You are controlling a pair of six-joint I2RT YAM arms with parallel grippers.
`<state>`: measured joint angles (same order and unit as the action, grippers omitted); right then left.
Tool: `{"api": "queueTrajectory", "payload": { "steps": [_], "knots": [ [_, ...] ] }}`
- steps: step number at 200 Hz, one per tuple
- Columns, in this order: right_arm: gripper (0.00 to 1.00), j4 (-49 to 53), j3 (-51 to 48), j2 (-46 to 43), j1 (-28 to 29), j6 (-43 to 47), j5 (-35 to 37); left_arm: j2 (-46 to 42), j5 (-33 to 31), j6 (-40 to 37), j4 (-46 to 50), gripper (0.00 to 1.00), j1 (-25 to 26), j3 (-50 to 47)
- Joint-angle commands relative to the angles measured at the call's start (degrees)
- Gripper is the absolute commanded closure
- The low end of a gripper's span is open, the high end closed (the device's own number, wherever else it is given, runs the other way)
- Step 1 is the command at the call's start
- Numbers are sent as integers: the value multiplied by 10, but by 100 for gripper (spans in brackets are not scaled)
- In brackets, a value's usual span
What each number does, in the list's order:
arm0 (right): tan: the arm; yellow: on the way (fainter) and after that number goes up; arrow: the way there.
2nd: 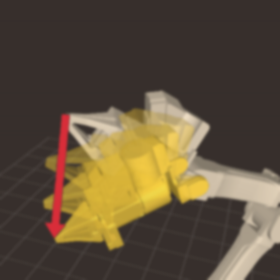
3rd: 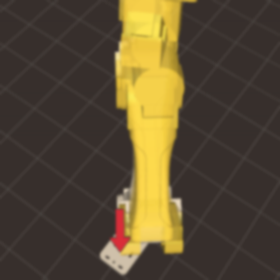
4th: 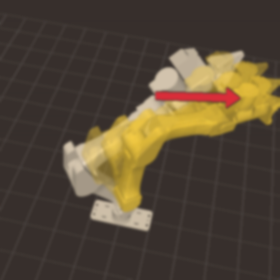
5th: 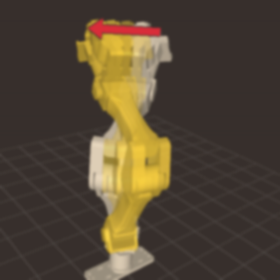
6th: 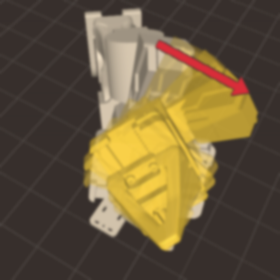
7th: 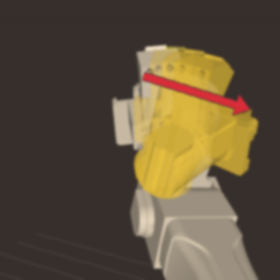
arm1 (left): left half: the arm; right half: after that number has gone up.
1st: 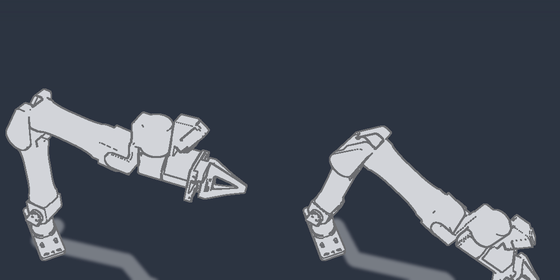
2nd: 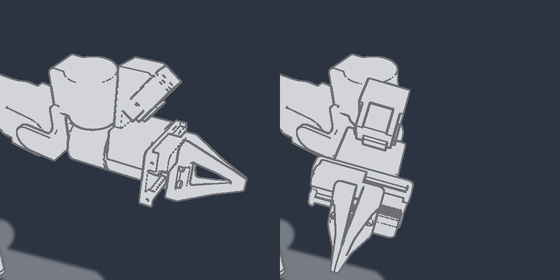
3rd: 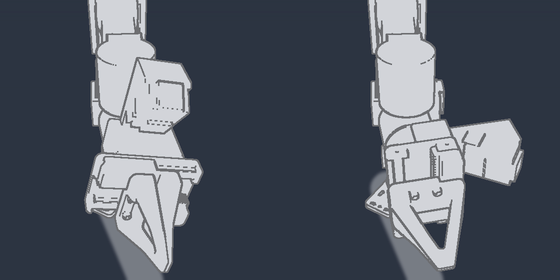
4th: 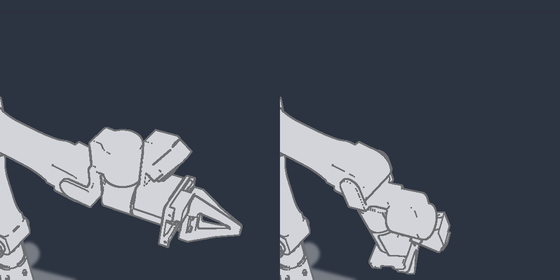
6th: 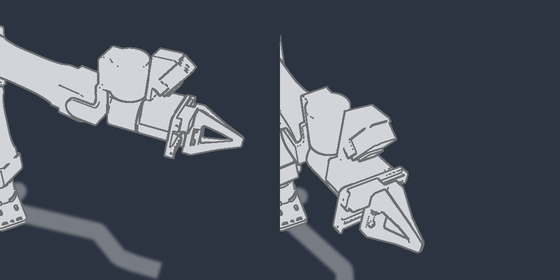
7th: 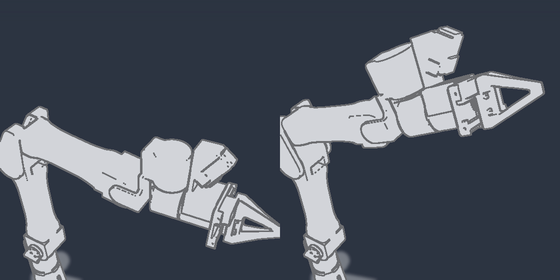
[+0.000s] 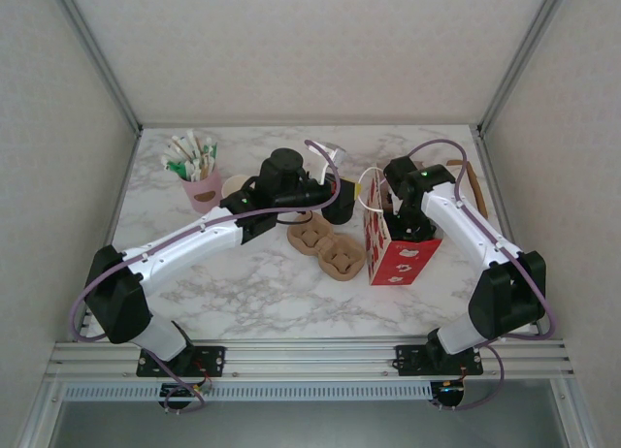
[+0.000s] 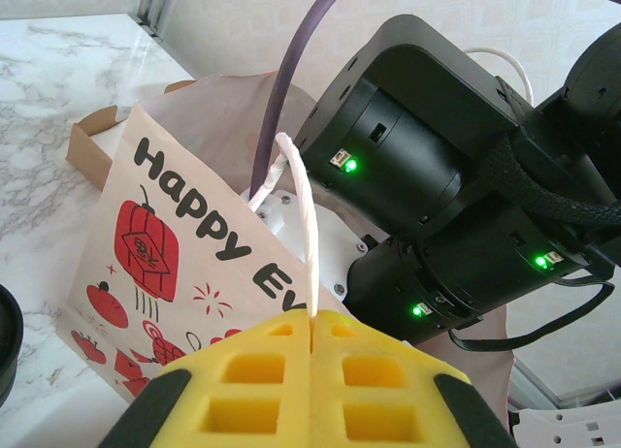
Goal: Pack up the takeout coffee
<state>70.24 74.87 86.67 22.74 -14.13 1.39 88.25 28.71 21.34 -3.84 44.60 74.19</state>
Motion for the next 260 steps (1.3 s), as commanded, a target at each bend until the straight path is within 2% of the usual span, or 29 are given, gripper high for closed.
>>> {"api": "queueTrajectory", "payload": {
  "steps": [1,107,134,146,161,208,260],
  "knots": [
    [32,-2,-7,10,-2,2,-19,6,-6,-6,1,100,6,12],
    [31,-2,-7,10,-2,2,-19,6,-7,-4,1,100,6,14],
    [31,-2,-7,10,-2,3,-19,4,-9,-3,2,96,6,15],
    [31,-2,-8,10,-2,2,-19,2,-10,-2,2,92,6,15],
    [31,-3,-8,9,-2,2,-19,0,-11,0,2,83,6,15],
    [31,-1,-8,7,-2,3,-19,-12,-12,4,-2,48,6,11],
    [30,2,-5,6,-2,1,-19,-29,-5,6,-18,26,6,-1]
  ]
}}
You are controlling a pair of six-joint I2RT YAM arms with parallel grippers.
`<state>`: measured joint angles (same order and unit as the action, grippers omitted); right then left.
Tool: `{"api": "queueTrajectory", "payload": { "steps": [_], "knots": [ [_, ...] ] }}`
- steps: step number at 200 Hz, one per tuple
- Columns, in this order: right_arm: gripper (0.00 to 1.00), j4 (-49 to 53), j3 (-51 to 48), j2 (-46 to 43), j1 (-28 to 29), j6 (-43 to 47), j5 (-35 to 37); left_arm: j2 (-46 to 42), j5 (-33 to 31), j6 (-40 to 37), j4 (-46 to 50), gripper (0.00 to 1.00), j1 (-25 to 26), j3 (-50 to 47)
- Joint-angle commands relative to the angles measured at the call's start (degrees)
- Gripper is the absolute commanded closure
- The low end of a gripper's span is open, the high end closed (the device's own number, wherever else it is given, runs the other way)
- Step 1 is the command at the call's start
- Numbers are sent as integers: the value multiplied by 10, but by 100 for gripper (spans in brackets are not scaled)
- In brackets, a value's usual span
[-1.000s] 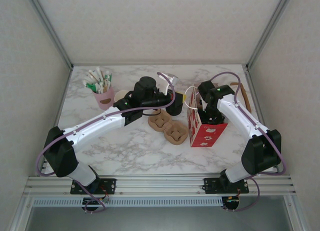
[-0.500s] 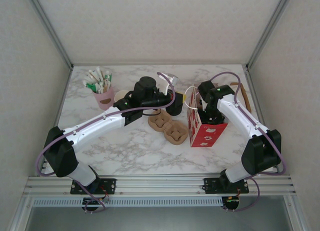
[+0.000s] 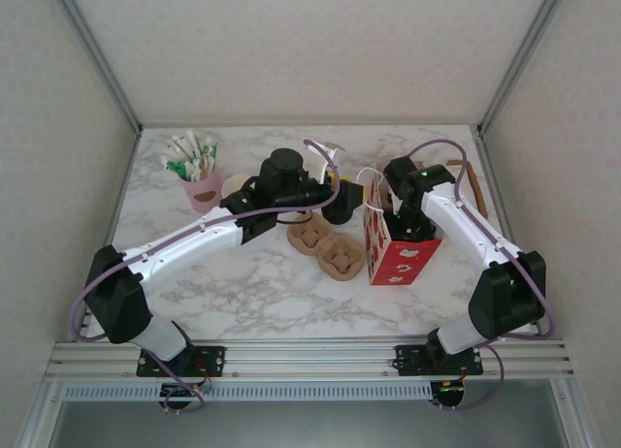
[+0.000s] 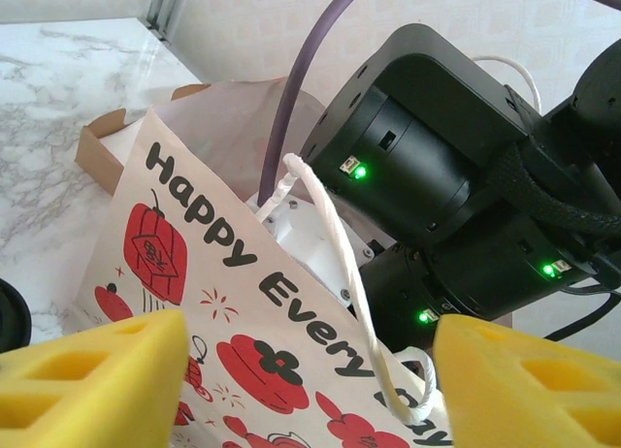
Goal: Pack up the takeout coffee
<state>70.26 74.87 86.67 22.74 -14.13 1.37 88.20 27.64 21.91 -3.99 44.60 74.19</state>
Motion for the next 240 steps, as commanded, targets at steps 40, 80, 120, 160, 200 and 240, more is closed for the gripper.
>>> {"api": "queueTrajectory", "payload": {
  "steps": [40,80,120,160,200,240],
  "knots": [
    [28,4,-3,6,-2,0,-20,-41,12,0,-33,17,6,-14],
    [24,12,3,4,-2,-2,-20,-37,9,0,-33,16,6,-14],
    [20,23,15,1,-2,-4,-18,-33,6,-1,-32,17,6,-14],
    [16,33,27,-4,-2,-6,-18,-31,4,0,-33,16,6,-14],
    [14,40,34,-10,-2,-8,-19,-26,4,1,-33,17,6,-13],
    [12,49,46,-10,-2,-9,-17,-25,2,1,-31,17,6,-11]
  ]
}}
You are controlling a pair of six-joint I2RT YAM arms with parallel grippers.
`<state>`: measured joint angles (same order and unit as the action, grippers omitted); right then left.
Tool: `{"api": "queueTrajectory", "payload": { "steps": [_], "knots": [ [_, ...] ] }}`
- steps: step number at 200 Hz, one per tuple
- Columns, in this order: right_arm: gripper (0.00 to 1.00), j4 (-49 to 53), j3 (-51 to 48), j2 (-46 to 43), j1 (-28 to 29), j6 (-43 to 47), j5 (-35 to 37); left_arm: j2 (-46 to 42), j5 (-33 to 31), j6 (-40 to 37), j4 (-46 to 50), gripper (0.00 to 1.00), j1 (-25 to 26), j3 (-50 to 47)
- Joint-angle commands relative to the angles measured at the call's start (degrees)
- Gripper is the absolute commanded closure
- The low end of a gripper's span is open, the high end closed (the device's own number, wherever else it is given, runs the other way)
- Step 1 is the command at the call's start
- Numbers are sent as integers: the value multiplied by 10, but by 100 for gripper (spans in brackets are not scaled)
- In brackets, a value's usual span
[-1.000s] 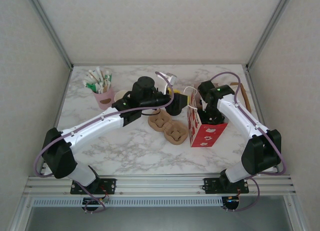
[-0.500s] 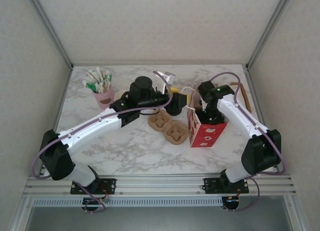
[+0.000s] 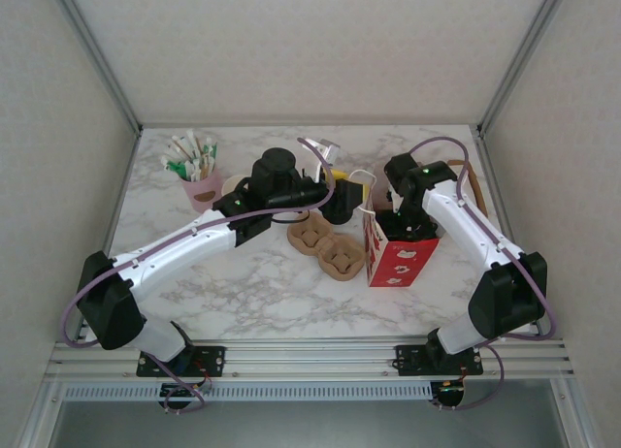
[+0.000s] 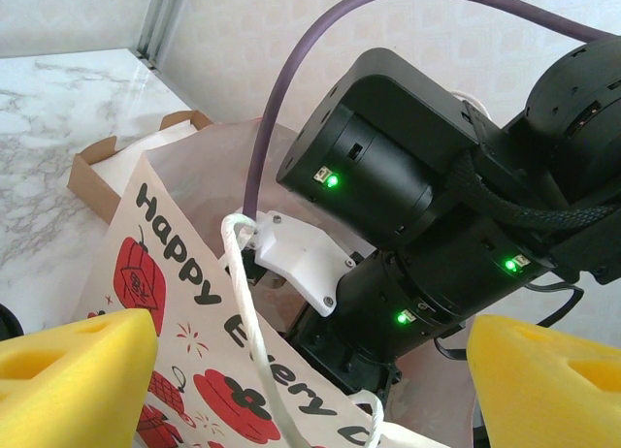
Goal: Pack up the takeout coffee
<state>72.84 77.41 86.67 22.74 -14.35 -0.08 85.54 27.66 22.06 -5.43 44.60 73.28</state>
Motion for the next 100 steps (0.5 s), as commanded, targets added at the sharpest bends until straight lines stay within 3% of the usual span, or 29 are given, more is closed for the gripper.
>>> {"api": "queueTrajectory", "payload": {
  "steps": [1,100],
  "knots": [
    [12,24,21,-10,-2,-7,-3,2,2,-1,-17,17,6,-2],
    [11,43,46,-18,-2,-9,1,6,0,-1,-15,17,6,0]
  ]
}}
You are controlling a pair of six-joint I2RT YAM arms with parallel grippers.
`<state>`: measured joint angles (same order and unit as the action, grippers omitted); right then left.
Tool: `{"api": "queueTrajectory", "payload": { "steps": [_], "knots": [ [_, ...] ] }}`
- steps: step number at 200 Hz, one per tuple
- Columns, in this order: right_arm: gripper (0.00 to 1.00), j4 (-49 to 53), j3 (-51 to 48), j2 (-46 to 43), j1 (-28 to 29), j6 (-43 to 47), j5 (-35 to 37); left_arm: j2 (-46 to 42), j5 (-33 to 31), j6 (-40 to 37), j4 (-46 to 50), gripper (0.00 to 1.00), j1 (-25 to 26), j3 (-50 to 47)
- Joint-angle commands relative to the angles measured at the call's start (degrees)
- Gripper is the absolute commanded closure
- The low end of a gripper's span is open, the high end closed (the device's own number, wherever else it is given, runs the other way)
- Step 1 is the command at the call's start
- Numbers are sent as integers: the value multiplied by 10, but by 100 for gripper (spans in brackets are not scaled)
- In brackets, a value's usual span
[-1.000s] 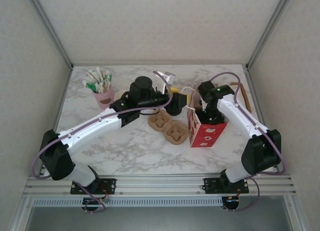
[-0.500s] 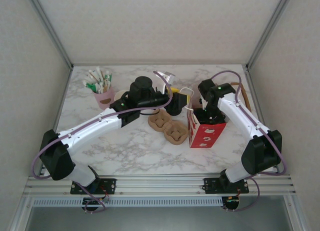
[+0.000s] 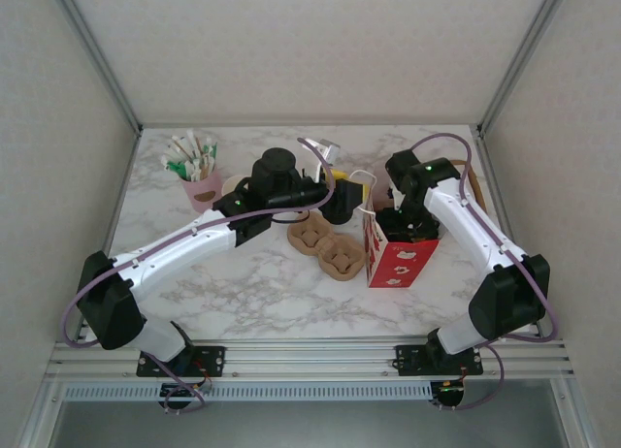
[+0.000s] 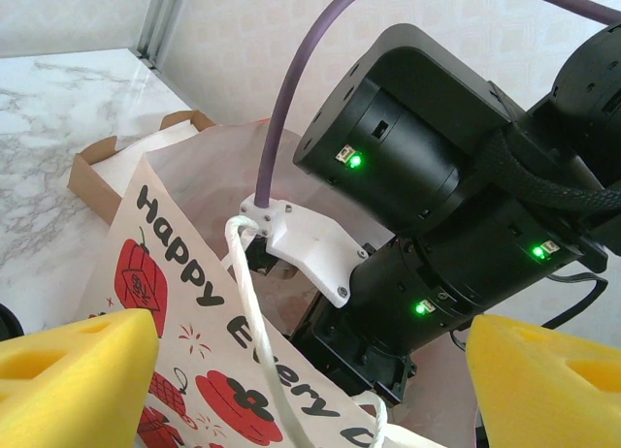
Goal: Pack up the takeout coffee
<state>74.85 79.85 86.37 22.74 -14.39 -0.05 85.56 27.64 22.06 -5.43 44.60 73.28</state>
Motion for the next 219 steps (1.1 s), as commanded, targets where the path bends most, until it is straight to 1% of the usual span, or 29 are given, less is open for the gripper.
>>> {"api": "queueTrajectory", "payload": {
  "steps": [1,56,76,115,171,219],
  "knots": [
    [11,24,21,-15,-2,-9,1,5,0,-1,-15,17,6,0],
    [12,33,33,-25,-1,-11,2,5,0,-1,-15,18,6,0],
    [14,35,37,-29,0,-12,2,6,0,-1,-15,19,5,0],
    [25,34,38,-35,1,-13,1,6,-1,0,-14,22,6,1],
    [27,34,45,-42,5,-15,0,5,-3,0,-15,24,6,0],
    [26,39,49,-46,8,-16,3,5,-3,0,-15,24,6,0]
  ]
}}
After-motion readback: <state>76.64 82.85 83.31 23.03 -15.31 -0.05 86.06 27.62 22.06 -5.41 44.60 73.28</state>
